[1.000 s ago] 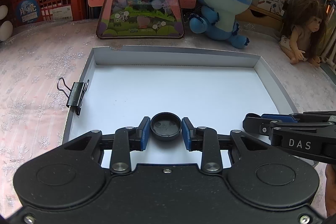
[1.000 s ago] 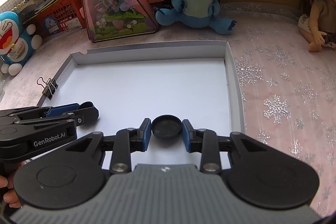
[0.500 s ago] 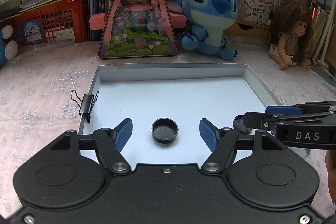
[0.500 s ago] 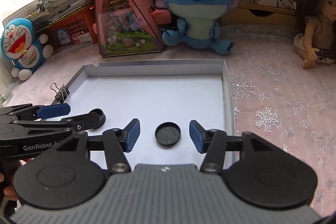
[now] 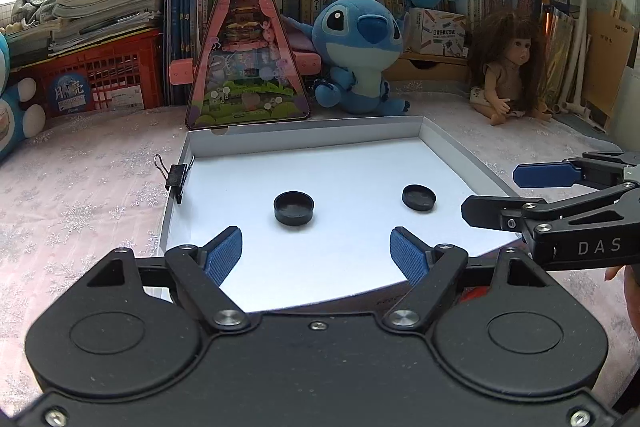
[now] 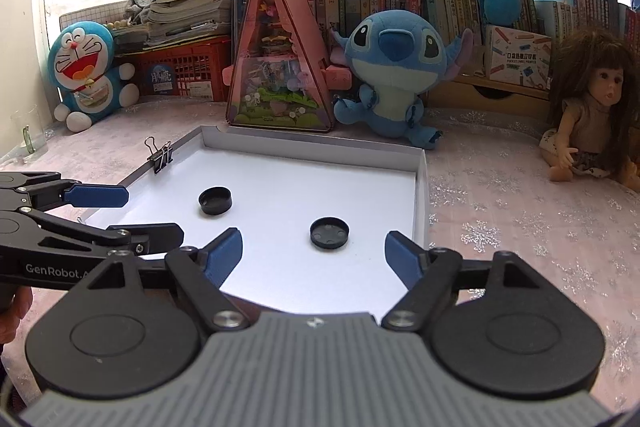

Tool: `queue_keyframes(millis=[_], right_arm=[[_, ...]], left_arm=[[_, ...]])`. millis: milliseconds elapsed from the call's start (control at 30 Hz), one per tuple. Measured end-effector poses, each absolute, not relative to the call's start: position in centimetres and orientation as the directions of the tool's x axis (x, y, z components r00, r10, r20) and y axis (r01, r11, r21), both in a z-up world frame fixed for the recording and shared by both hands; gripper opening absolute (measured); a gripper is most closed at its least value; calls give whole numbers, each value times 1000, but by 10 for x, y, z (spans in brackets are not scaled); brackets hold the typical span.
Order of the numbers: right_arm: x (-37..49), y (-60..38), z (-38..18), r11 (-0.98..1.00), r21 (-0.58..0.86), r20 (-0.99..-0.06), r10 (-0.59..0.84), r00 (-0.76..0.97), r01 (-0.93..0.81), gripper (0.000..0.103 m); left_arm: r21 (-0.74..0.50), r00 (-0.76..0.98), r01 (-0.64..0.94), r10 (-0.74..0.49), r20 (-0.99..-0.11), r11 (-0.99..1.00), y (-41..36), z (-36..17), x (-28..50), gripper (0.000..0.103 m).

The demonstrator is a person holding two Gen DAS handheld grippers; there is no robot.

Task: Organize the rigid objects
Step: 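Open both grippers to release the lids in the tray, then grasp a black lid with the left gripper while the right grasps a brown walnut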

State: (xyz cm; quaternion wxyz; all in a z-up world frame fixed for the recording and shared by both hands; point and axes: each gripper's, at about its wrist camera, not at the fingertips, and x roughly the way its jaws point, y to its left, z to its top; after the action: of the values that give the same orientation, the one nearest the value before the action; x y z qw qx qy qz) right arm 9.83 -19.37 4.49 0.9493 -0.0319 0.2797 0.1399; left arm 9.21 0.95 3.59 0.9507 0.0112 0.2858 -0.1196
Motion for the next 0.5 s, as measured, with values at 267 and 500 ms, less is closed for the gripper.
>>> queue_keyframes(millis=[267, 500], right_arm=[[64, -191, 36, 948, -7, -512, 270, 815, -318, 87], [48, -194, 24, 954, 1, -515, 258, 818, -300, 87]], left_arm=[[-85, 805, 211, -222, -550, 974, 21, 27, 63, 80], [-43, 810, 223, -210, -548, 974, 19, 14, 41, 85]])
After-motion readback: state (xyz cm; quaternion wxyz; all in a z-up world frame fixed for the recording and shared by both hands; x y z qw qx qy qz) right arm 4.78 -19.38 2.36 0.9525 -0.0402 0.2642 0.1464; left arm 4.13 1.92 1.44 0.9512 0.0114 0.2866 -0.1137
